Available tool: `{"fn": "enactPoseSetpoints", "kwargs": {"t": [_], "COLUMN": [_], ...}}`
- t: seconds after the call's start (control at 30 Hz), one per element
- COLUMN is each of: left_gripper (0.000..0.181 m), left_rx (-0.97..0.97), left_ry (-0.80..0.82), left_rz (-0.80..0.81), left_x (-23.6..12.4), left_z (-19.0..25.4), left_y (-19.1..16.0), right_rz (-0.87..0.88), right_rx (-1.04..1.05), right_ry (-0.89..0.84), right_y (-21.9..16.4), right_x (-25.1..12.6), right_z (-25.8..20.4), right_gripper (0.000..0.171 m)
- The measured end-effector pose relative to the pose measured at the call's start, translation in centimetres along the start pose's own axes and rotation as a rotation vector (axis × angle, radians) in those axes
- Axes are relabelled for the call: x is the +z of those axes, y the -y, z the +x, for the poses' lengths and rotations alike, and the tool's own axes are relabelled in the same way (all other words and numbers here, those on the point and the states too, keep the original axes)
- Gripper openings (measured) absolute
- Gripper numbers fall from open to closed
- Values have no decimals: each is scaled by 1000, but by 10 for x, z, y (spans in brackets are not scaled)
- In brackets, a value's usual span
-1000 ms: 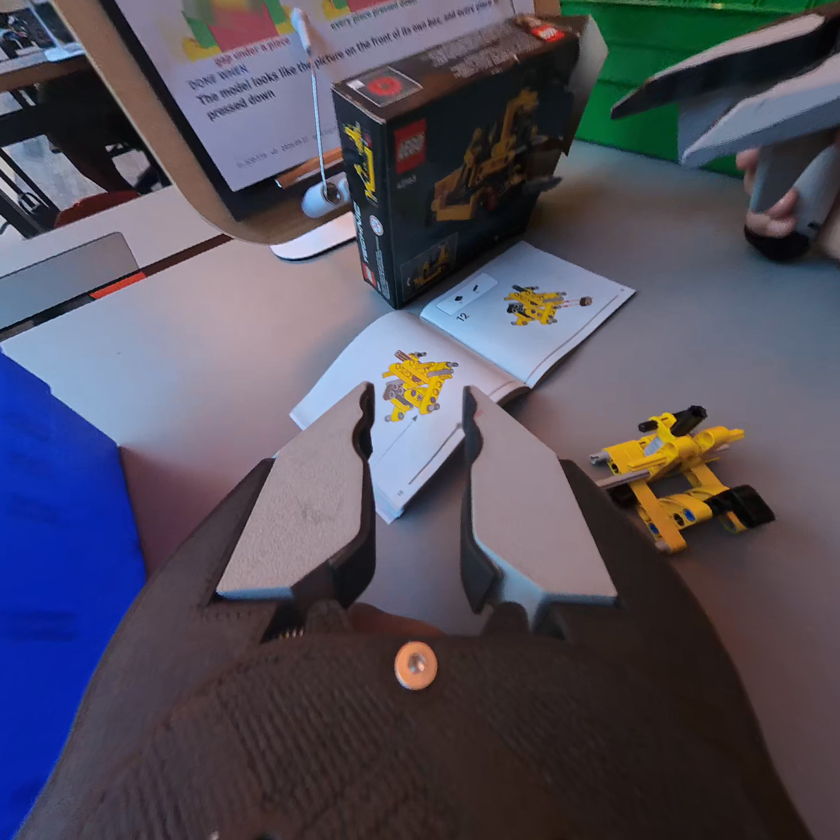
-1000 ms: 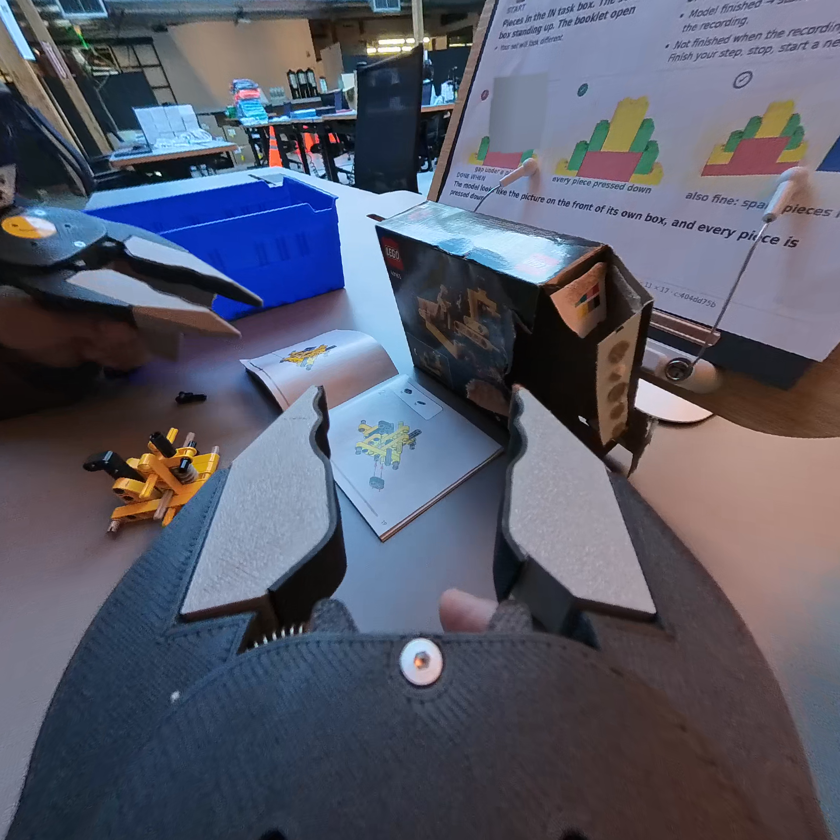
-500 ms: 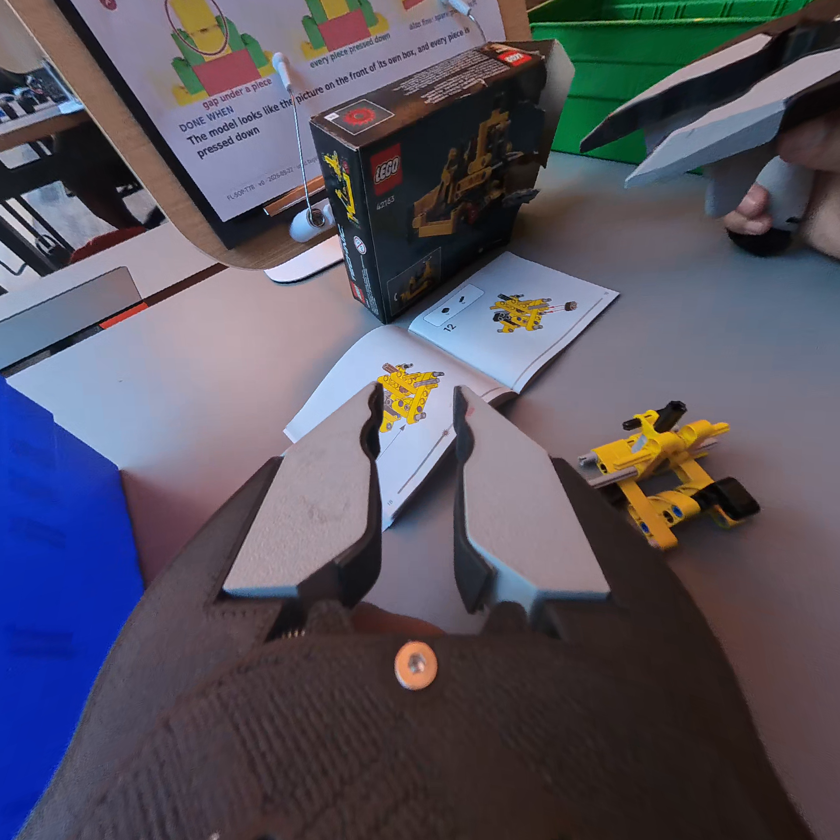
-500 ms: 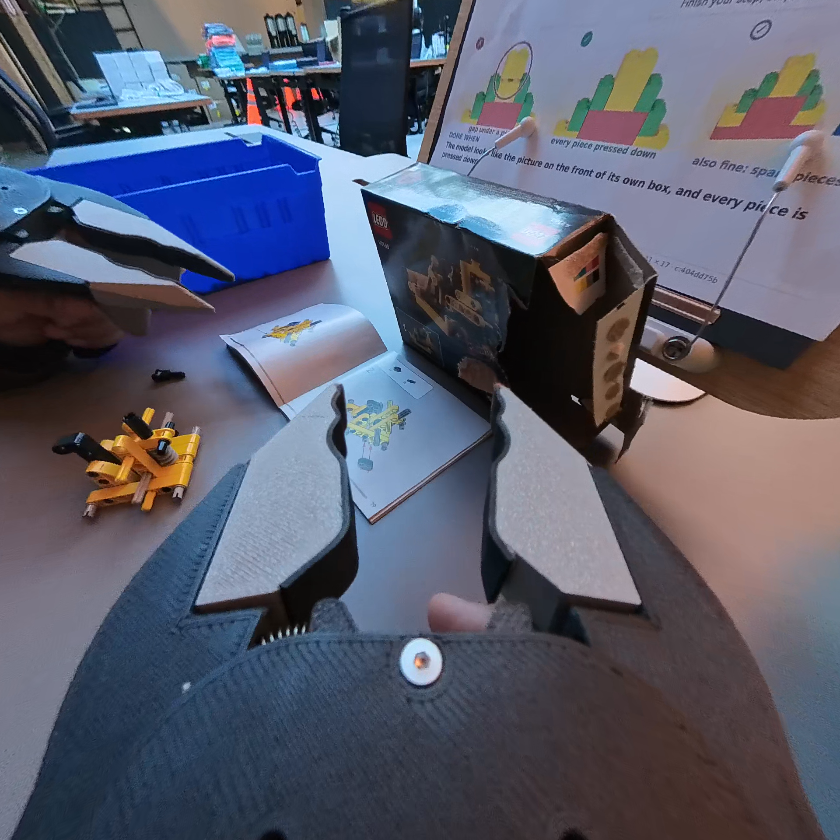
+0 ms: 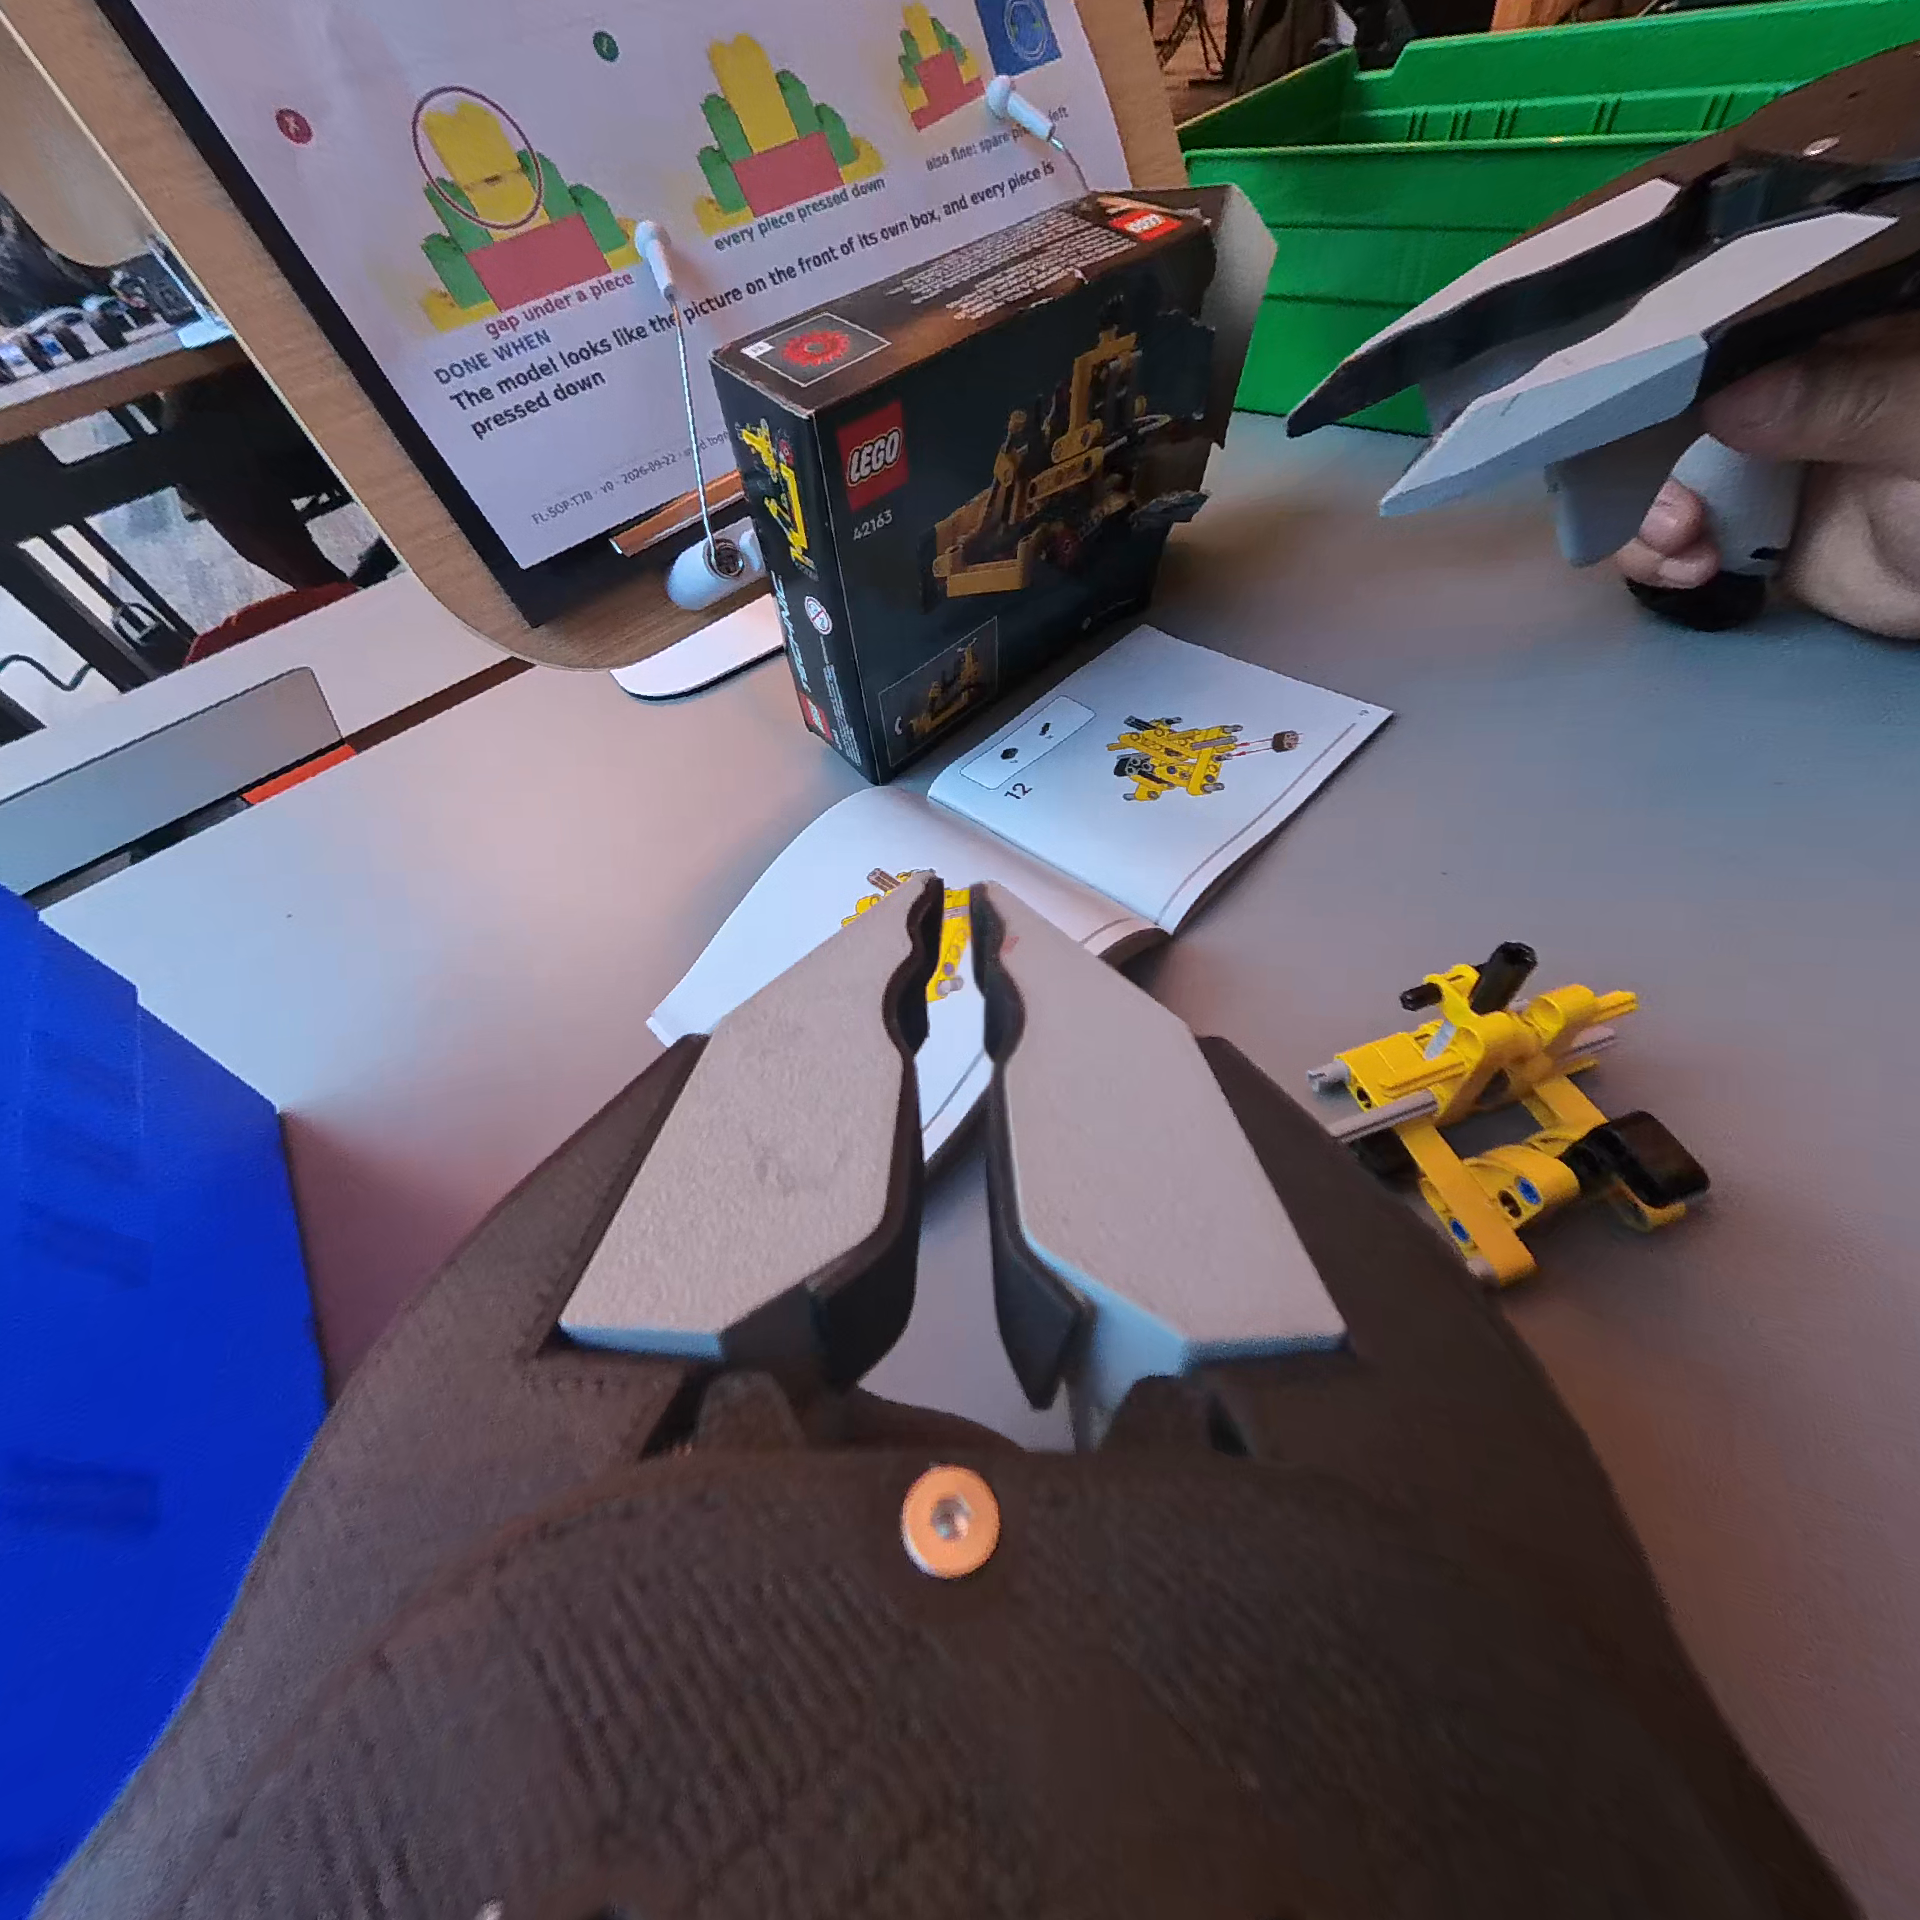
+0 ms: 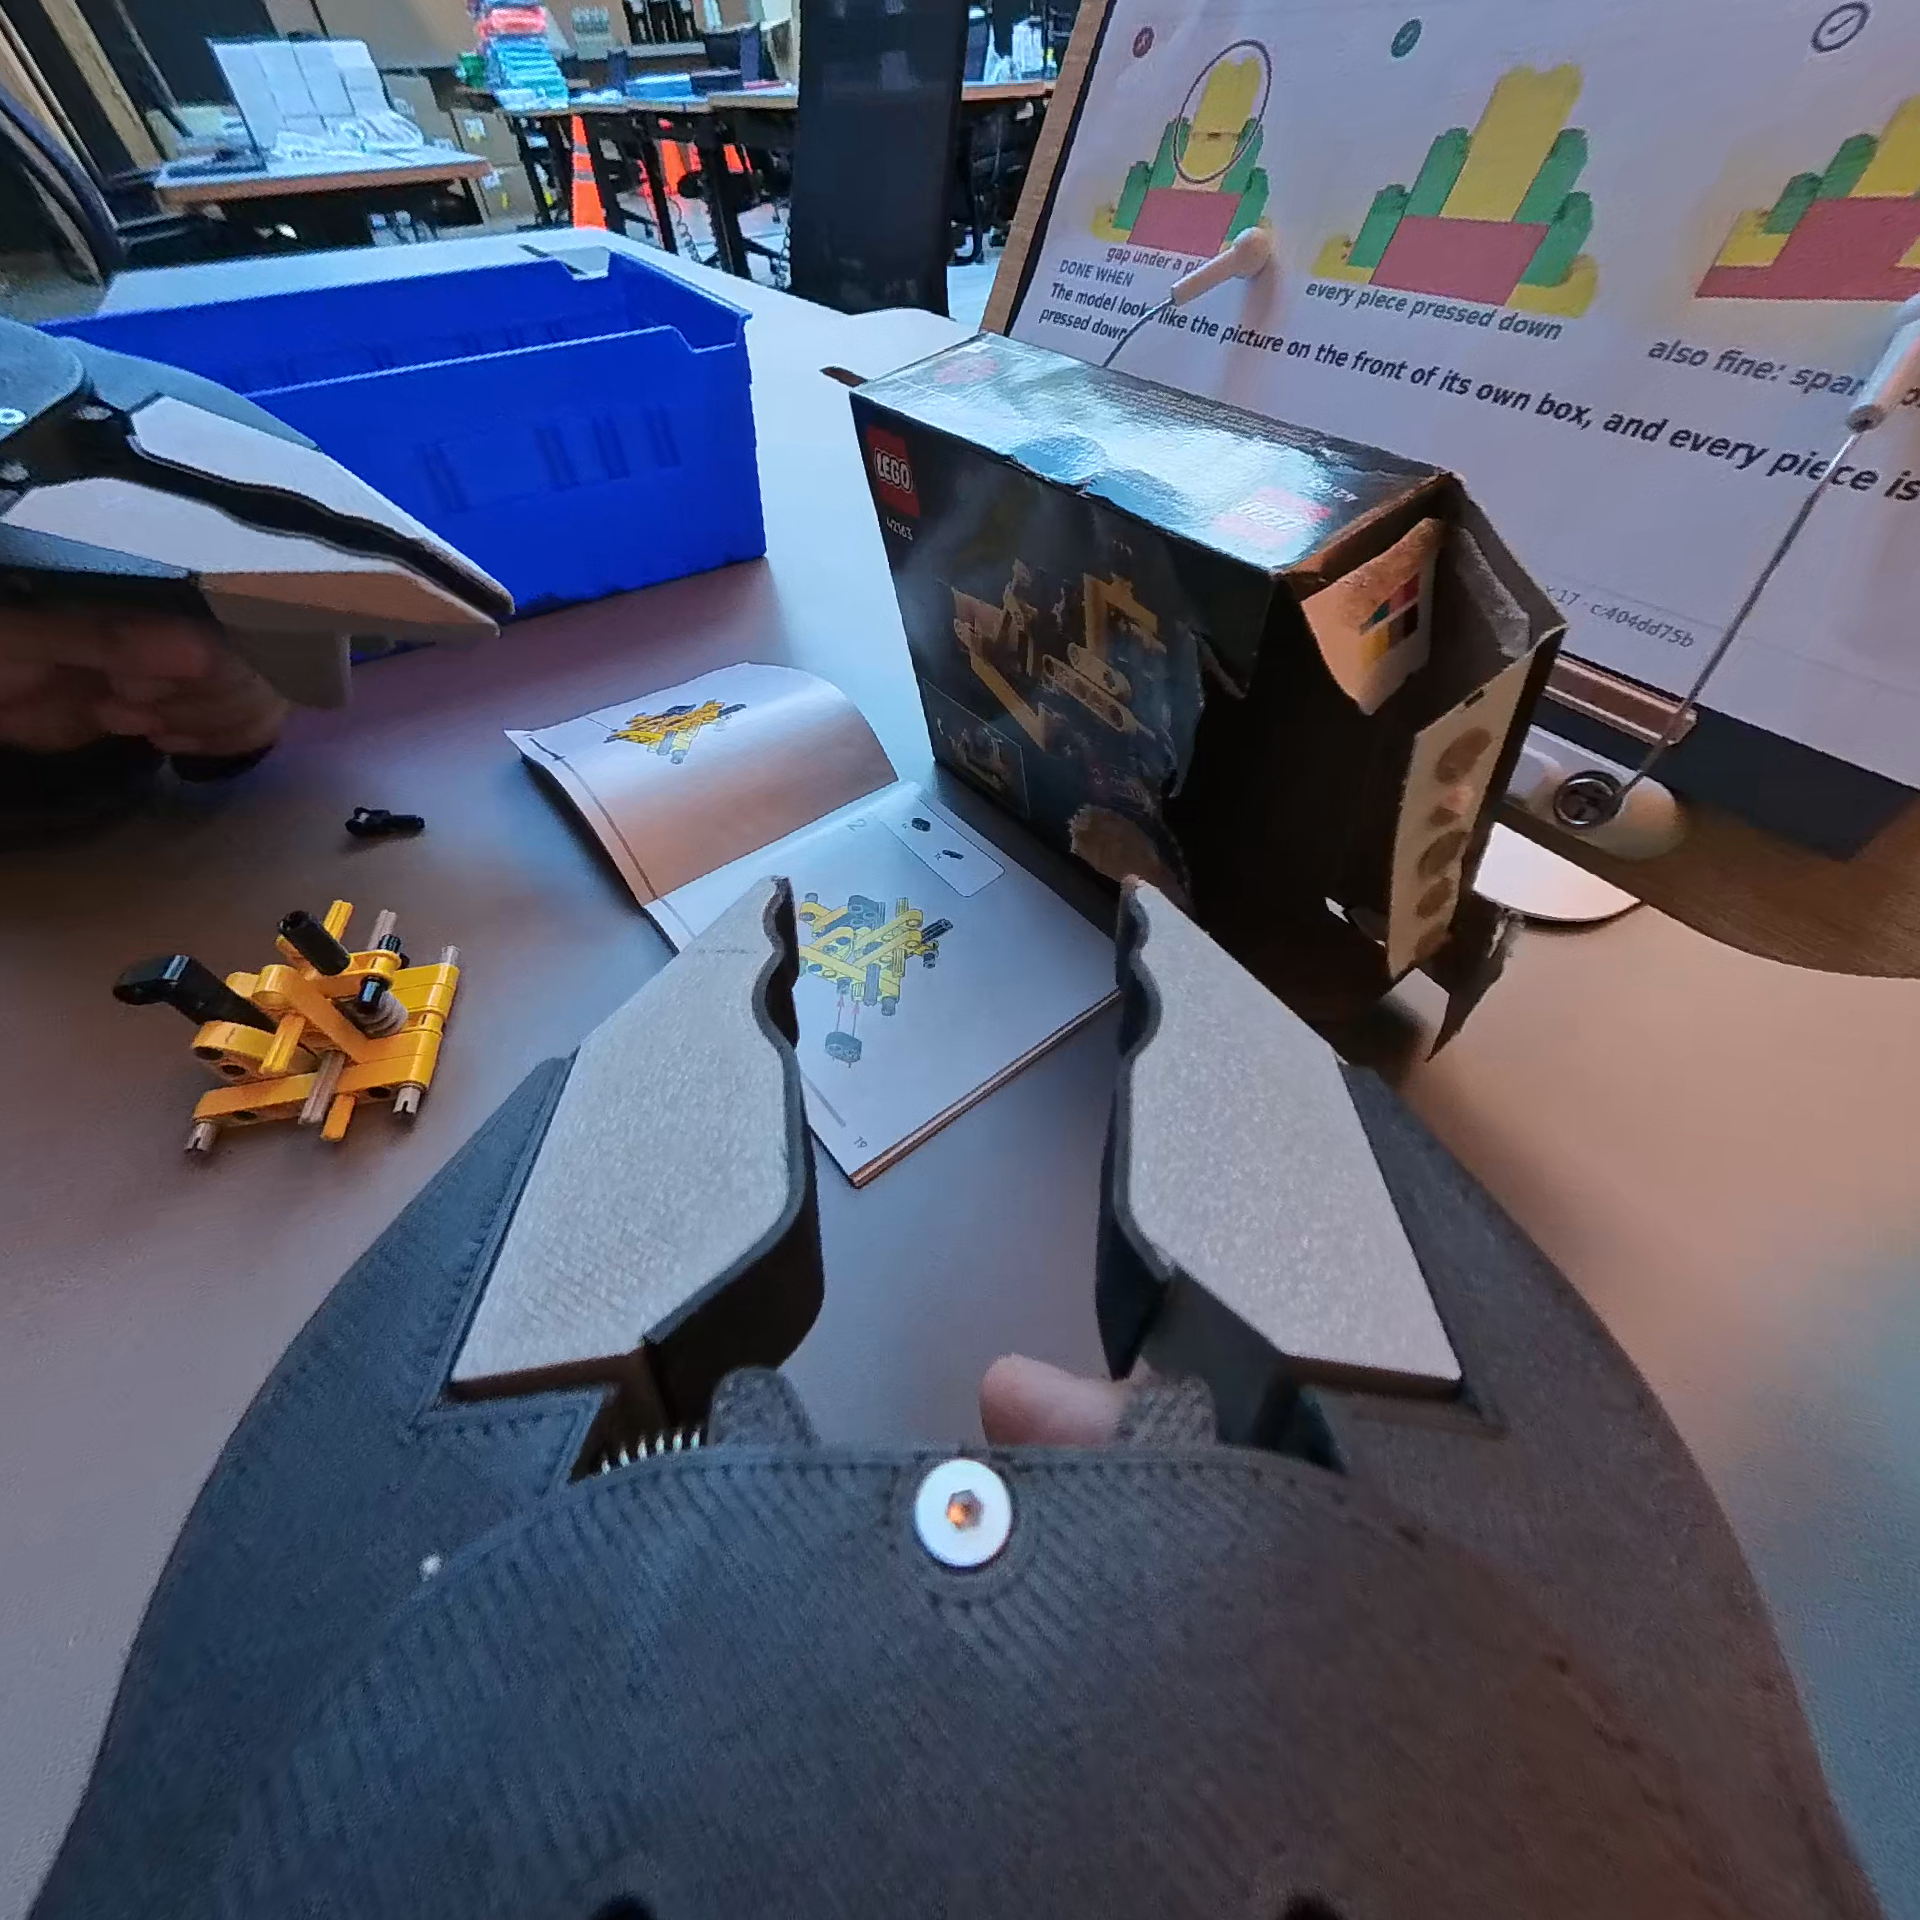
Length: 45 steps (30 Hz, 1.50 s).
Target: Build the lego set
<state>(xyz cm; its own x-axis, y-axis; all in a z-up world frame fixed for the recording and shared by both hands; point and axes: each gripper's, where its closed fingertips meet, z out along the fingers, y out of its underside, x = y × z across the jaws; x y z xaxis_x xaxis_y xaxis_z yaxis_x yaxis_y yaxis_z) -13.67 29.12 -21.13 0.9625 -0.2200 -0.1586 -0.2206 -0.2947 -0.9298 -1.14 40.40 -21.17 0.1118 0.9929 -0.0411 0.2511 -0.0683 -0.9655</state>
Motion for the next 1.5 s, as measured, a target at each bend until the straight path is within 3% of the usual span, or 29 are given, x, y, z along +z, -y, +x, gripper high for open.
{"fn": "enactPoseSetpoints", "kwargs": {"t": [0.6, 0.8, 0.97, 1.13, 1.5], "left_gripper": [4, 4, 4, 4, 5], "left_rx": [8, 2, 16, 12, 31], "left_ry": [-8, -14, -16, -15, -38], "left_rz": [-2, 7, 13, 24, 59], "left_x": [3, 9, 8, 5, -4], "left_z": [5, 14, 16, 15, 24], "left_y": [-1, 2, 3, 5, 16], "right_rz": [-22, -34, -65, -63, -104], "right_rx": [-10, -60, -94, -98, -93], "right_ry": [10, 43, -3, -134, -184], "right_y": [-3, -5, -10, -10, -16], "right_x": [2, 2, 0, -6, -6], "right_z": [-3, -12, -7, 12, 20], "right_gripper": [55, 31, 0, 0, 0]}}
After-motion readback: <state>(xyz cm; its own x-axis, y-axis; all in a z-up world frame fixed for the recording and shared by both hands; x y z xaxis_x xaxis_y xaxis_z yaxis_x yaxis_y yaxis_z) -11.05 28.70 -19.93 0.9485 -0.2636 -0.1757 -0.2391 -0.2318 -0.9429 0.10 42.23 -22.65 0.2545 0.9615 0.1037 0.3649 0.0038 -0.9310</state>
